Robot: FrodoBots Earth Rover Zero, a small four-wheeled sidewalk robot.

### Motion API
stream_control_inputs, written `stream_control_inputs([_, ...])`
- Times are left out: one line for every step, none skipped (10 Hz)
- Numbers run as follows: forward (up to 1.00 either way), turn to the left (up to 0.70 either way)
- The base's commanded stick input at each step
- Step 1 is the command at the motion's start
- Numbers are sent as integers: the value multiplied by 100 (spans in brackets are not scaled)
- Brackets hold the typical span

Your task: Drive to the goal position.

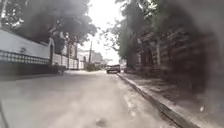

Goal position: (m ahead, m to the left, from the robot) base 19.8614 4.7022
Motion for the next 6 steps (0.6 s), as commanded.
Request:
stream_control_inputs([70,0])
stream_control_inputs([70,0])
stream_control_inputs([70,0])
stream_control_inputs([70,0])
stream_control_inputs([70,0])
stream_control_inputs([70,0])
